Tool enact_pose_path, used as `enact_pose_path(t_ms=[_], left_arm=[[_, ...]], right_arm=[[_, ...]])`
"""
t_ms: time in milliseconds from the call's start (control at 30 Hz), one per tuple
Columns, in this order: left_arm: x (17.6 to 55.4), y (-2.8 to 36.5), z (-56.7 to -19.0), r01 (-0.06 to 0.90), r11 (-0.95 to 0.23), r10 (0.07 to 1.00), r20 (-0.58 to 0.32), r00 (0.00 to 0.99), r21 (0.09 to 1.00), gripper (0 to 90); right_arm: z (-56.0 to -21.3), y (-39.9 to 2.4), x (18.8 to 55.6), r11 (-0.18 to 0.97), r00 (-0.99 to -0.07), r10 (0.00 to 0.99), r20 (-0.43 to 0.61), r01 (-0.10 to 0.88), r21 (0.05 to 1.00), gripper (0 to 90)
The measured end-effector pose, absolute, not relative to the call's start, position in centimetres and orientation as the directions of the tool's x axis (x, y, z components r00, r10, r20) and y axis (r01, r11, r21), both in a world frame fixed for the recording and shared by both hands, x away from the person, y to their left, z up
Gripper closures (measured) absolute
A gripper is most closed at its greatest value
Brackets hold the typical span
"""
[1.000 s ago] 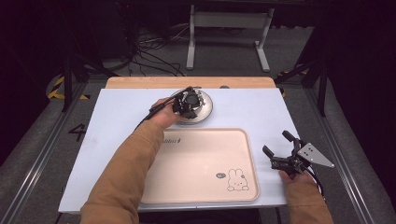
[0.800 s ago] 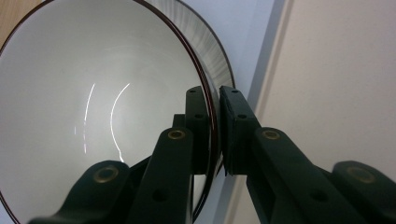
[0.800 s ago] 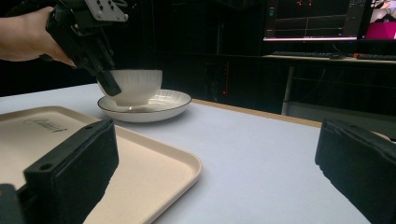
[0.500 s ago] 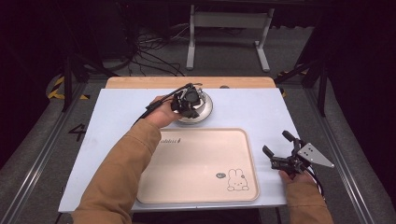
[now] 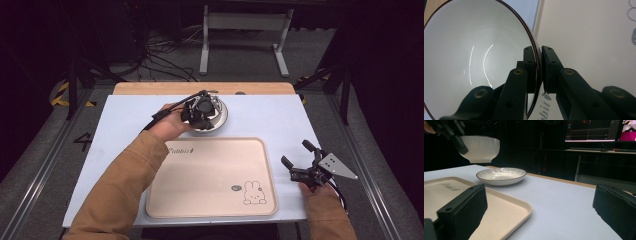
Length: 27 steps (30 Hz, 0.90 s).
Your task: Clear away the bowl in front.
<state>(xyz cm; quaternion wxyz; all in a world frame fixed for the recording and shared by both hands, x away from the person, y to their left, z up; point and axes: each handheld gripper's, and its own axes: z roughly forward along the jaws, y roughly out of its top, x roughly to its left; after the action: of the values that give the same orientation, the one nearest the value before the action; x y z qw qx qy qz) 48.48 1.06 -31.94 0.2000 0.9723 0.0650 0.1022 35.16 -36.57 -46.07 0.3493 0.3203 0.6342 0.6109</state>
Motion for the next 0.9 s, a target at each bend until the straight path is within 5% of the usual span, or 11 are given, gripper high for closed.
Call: enact_pose_path(t_ms=[900], left_arm=[[41.5, 0.2, -29.6, -0.052, -0.915, 0.019, 0.170, 0.985, 0.401, 83.0]], right_arm=[[-46.1, -36.6, 35.2, 0.048, -0.551, 0.833, -0.051, -0.020, 0.999, 0.0]])
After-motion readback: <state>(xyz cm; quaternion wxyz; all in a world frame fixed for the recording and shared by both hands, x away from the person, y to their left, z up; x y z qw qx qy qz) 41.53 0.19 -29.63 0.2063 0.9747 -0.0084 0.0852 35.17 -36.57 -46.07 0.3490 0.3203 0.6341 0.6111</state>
